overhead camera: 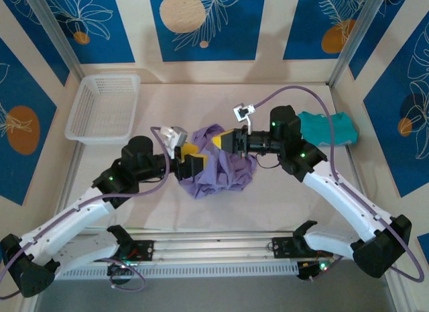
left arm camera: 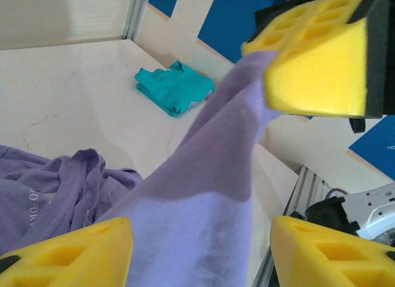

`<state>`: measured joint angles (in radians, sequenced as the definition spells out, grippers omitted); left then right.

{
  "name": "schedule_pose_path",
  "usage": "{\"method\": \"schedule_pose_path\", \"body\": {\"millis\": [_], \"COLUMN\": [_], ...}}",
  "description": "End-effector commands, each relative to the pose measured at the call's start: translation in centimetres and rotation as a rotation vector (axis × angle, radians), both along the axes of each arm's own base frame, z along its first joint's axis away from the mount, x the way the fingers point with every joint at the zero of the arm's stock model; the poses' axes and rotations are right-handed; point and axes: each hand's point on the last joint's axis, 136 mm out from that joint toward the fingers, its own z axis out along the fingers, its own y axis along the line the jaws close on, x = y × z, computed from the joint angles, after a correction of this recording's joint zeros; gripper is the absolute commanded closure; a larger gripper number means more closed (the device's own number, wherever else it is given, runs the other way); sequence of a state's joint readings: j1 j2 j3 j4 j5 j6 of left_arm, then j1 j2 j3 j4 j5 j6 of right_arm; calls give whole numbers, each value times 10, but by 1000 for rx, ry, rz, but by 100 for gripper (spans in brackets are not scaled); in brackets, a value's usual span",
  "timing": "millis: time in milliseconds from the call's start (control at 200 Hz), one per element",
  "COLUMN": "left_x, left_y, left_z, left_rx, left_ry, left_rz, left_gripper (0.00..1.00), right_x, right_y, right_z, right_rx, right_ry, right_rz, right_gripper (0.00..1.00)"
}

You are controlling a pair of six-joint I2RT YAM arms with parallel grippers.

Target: Fold the inside-out t-shirt

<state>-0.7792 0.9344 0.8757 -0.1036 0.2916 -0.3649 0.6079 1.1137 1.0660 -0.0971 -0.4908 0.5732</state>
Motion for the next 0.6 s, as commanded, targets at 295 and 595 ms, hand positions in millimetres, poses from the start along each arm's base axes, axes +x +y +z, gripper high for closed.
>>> {"method": "schedule_pose_path", "body": {"millis": [295, 595], "left_x": [9, -8], "left_y": [-34, -19], "left_z": [-16, 23], "left_rx": [77, -174], "left_ry": [38, 20], "left_rz": [-45, -164], "left_gripper": [75, 100], "right_x": [13, 36], "right_y": [-4, -32], "right_z": [15, -23], "right_rx": [17, -192], "right_ry": [-1, -3], "right_rz": [-71, -195], "right_gripper": [100, 86]}}
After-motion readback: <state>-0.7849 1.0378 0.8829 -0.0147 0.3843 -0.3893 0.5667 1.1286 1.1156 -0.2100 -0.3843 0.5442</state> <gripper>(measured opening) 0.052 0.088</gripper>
